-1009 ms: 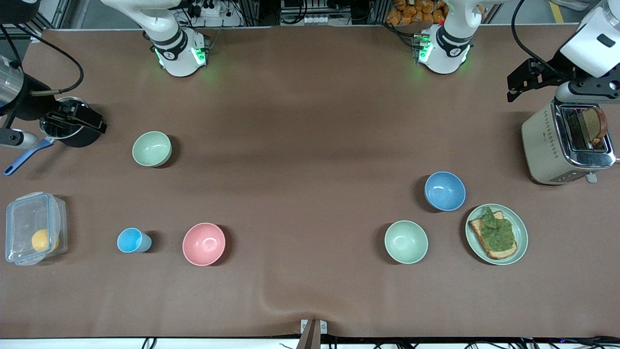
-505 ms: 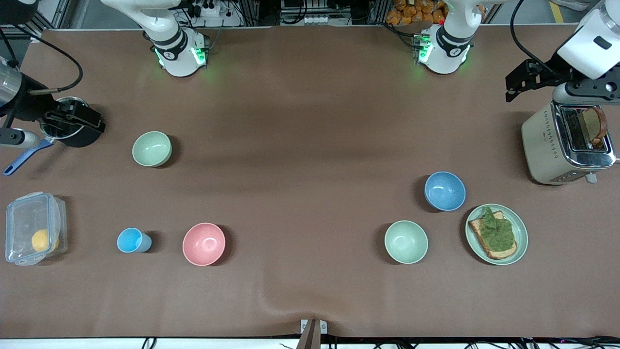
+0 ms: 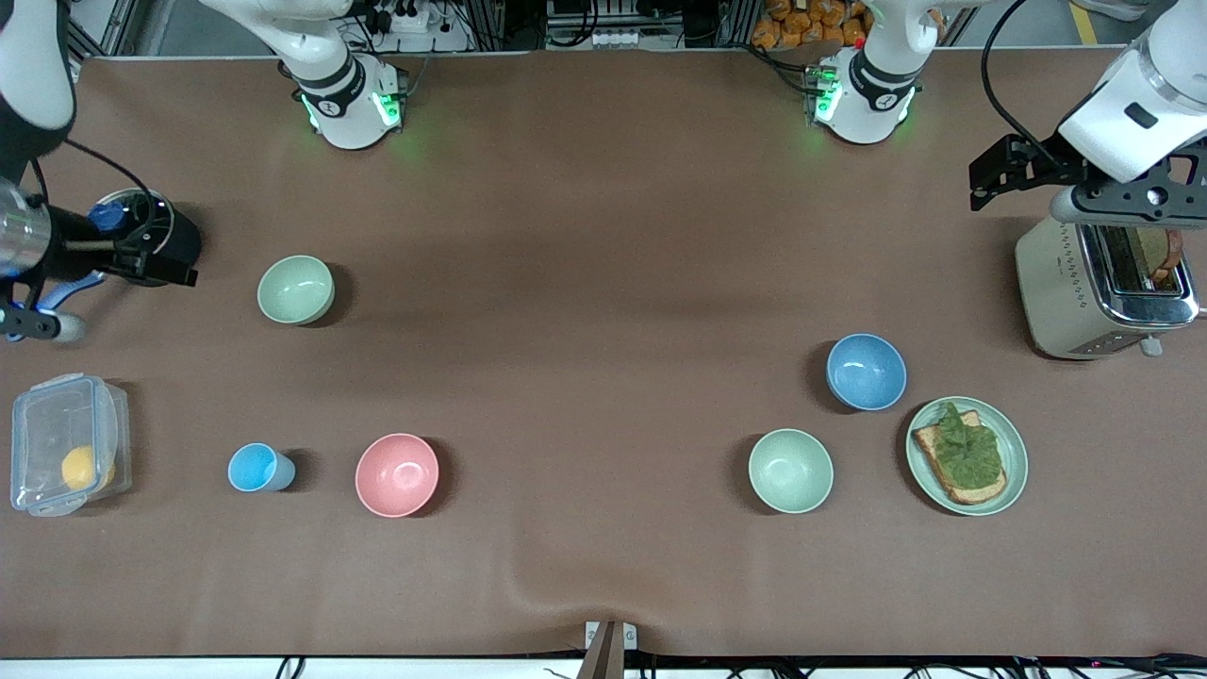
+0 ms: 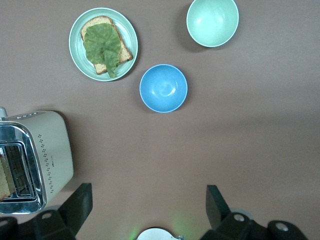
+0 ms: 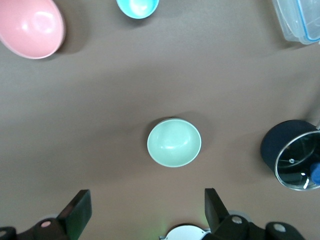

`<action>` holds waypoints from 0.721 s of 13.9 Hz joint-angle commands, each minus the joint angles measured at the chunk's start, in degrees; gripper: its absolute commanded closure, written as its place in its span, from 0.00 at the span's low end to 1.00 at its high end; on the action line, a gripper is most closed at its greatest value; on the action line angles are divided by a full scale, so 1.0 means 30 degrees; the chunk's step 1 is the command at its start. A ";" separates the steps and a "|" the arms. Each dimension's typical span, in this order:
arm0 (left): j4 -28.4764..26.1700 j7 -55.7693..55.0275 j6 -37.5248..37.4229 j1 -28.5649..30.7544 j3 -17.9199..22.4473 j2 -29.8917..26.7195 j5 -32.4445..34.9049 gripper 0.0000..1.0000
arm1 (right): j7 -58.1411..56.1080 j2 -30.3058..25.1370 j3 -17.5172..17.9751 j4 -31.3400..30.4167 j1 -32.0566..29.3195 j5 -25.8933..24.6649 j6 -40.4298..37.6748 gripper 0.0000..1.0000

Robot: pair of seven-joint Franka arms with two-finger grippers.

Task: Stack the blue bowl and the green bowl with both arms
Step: 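Grasp the green bowl with the right gripper while the left gripper grasps the blue bowl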

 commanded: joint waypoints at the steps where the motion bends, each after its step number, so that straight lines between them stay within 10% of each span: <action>1: 0.0311 0.0001 -0.0207 0.0098 -0.0103 0.1122 0.0406 0.00 | -0.0135 0.0770 0.0168 -0.0243 -0.0243 -0.0278 0.0468 0.00; 10: 0.0399 0.0001 0.0407 0.2293 0.0278 0.4608 0.0142 0.00 | -0.1072 0.0771 0.0198 -0.5598 -0.1298 -0.0279 0.5350 0.00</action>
